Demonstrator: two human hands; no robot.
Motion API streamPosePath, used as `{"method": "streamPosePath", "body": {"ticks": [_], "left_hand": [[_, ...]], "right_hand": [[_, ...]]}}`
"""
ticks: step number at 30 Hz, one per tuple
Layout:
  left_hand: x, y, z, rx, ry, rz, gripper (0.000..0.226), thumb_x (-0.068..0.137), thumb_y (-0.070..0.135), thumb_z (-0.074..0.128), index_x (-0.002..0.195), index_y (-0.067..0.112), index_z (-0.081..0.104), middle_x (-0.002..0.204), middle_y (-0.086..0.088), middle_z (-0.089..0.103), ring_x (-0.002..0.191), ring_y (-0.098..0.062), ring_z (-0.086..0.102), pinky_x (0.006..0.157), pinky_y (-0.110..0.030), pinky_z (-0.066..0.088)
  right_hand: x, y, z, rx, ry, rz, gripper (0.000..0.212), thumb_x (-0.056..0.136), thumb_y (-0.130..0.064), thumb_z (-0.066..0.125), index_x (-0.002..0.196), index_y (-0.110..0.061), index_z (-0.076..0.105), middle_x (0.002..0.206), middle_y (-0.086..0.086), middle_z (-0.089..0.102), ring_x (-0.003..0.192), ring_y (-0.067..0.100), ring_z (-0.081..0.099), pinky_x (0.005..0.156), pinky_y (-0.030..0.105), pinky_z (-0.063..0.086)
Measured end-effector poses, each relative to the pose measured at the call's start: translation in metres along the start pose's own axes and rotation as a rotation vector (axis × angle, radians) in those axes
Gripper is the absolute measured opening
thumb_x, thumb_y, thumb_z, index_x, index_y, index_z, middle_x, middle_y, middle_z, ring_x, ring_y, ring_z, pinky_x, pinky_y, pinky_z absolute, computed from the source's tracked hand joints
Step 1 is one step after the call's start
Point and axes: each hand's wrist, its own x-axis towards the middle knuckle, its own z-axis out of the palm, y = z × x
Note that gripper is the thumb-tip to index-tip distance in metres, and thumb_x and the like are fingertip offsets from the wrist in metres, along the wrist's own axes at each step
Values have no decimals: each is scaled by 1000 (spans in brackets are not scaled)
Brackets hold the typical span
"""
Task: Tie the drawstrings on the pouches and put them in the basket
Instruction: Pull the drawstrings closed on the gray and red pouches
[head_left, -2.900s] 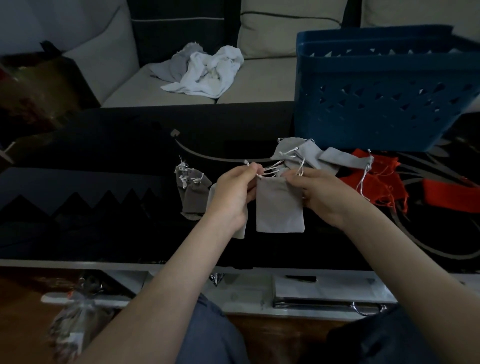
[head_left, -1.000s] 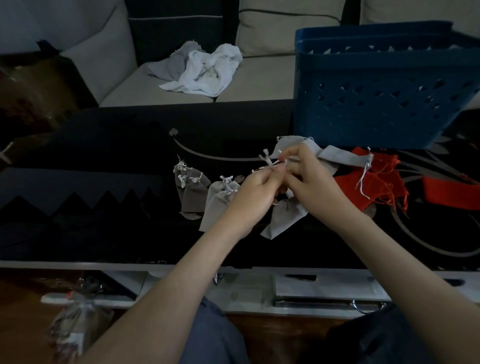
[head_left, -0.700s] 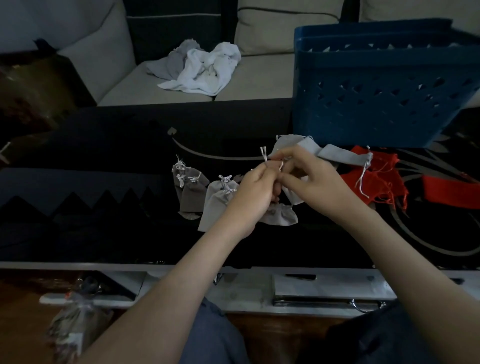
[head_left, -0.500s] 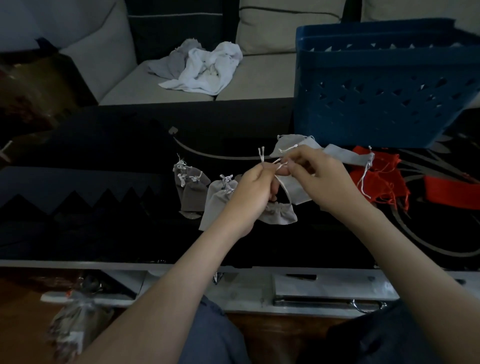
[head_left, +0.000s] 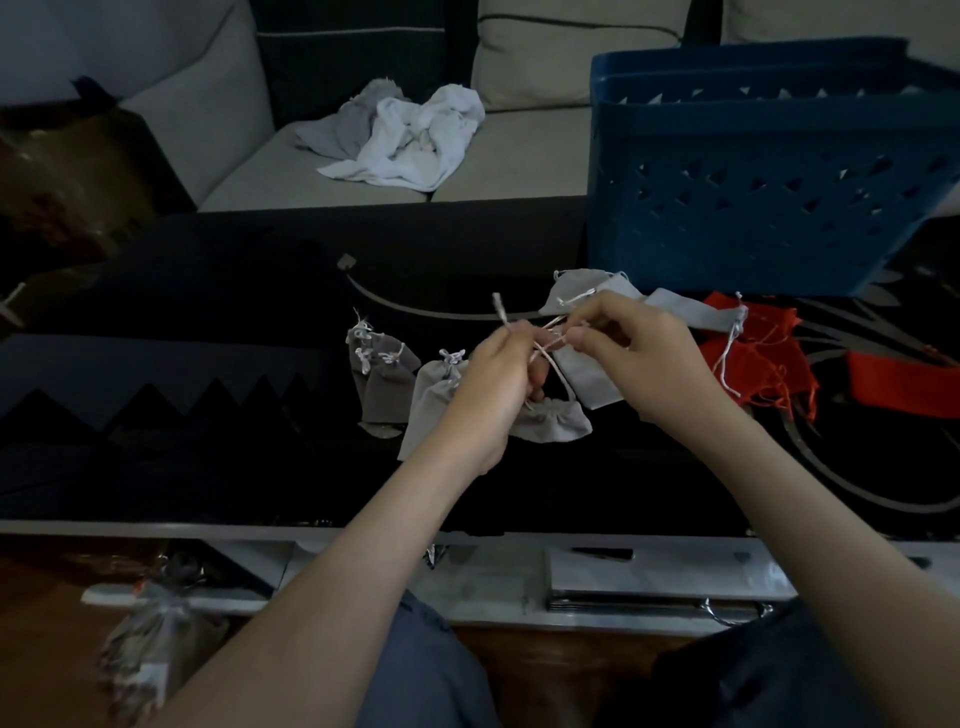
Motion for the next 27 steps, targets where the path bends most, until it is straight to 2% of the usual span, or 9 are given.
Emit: {"method": "streamPosePath", "body": {"ticks": [3, 5, 7, 10, 13, 15, 19, 23, 27], "left_hand": [[3, 2, -4, -62, 66, -17, 36, 104, 24, 32, 93, 12, 64, 53, 7, 39, 52, -7, 36, 58, -25, 32], [3, 2, -5, -20, 18, -29, 37, 104, 25, 34, 87, 12, 64, 53, 6, 39, 52, -7, 36, 58, -26, 31], [1, 1, -4, 10, -50, -26, 36, 103, 24, 37, 80, 12, 63, 54, 5, 40, 53, -8, 37, 60, -26, 33], [1, 1, -2, -10, -87, 6, 31, 102, 24, 40, 83, 10, 59, 60, 3, 44, 58, -9, 41, 63, -25, 37], [3, 1, -4, -75, -74, 50, 30, 102, 22, 42, 81, 8, 60, 64, 0, 53, 60, -9, 50, 64, -24, 43], [4, 2, -6, -174, -55, 48, 34, 102, 19, 42, 76, 9, 61, 58, 0, 54, 57, -8, 52, 63, -22, 46], [5, 3, -9, -285, -56, 55, 29, 100, 12, 43, 79, 5, 62, 56, 3, 52, 50, -5, 47, 53, -16, 45], [1, 5, -14, -249, -155, 57, 23, 98, 8, 46, 86, 7, 65, 63, 4, 61, 55, -2, 52, 60, -15, 47], [-2, 5, -17, -50, -142, 152, 14, 93, 4, 55, 88, 12, 65, 77, 4, 70, 75, -6, 66, 69, -16, 50]], "right_hand": [[1, -1, -1, 42, -12, 36, 17, 90, -16, 62, 82, -31, 61, 76, -12, 62, 73, -4, 56, 69, 12, 45], [-1, -4, 1, 128, -8, 59, 18, 90, -15, 61, 81, -30, 62, 75, -9, 62, 71, 0, 56, 70, 19, 47], [-2, -9, 1, 250, 17, 64, 18, 92, -11, 59, 82, -26, 62, 75, -4, 61, 69, 4, 56, 66, 19, 48], [-2, -14, 0, 443, 3, 94, 10, 91, -12, 60, 94, -21, 60, 77, 5, 63, 73, 11, 60, 66, 20, 50], [-2, -10, 2, 459, -178, 181, 41, 80, -20, 68, 117, -16, 51, 77, -2, 63, 76, 7, 63, 72, 18, 52], [-3, -6, 4, 442, -283, 207, 47, 81, -11, 69, 123, -10, 49, 81, 2, 64, 83, 12, 63, 81, 24, 53], [1, -3, -2, 581, -295, 274, 30, 89, 3, 55, 119, -4, 54, 93, 22, 59, 86, 22, 62, 79, 24, 53], [5, -1, -5, 595, -275, 303, 21, 92, 3, 51, 106, -9, 60, 89, 10, 64, 75, 9, 62, 73, 21, 52], [8, 1, -7, 623, -247, 339, 22, 92, 4, 47, 104, -9, 61, 90, 14, 61, 73, 10, 61, 68, 20, 49]]}}
